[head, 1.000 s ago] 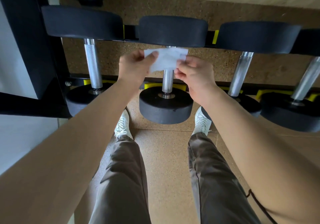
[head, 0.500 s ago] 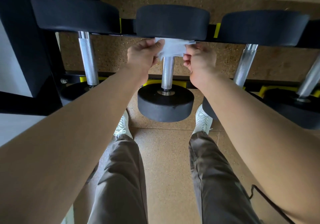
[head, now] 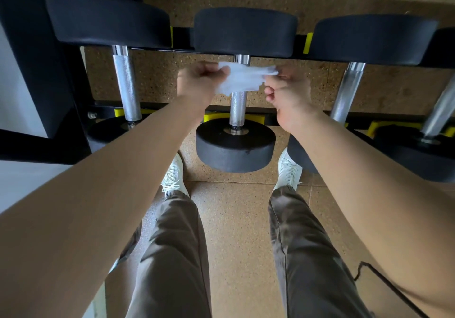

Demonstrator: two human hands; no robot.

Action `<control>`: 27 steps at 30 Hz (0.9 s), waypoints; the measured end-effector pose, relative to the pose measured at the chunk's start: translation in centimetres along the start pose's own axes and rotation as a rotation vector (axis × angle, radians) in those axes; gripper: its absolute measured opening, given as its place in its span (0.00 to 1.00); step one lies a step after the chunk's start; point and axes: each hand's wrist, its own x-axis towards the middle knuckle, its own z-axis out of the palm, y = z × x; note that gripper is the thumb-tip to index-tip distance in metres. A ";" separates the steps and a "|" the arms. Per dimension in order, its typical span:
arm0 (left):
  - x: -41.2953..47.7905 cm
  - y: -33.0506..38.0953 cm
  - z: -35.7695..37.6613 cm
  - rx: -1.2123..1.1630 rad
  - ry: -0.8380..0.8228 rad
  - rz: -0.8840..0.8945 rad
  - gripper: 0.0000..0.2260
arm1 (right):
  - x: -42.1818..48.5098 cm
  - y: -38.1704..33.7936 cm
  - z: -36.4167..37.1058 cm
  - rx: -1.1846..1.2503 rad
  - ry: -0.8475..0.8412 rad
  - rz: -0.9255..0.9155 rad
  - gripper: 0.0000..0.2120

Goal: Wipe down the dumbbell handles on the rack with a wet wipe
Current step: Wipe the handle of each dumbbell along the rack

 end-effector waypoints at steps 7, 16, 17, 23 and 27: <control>-0.5 -1.6 -1.2 0.018 -0.044 -0.064 0.05 | -0.5 0.5 0.2 -0.085 -0.037 -0.053 0.09; 0.0 -3.5 -2.7 0.168 0.042 -0.034 0.07 | -2.0 1.9 0.6 -0.180 -0.203 -0.056 0.09; 0.0 -3.8 -2.8 0.172 -0.006 -0.034 0.07 | -1.9 2.0 0.3 -0.183 -0.186 -0.036 0.10; -1.3 -3.6 -2.7 0.267 -0.308 0.076 0.06 | -1.1 3.1 -2.4 -0.282 0.002 0.014 0.14; -0.4 -4.1 -3.0 0.515 -0.080 0.075 0.01 | -2.5 3.2 -0.6 -0.393 -0.217 -0.046 0.08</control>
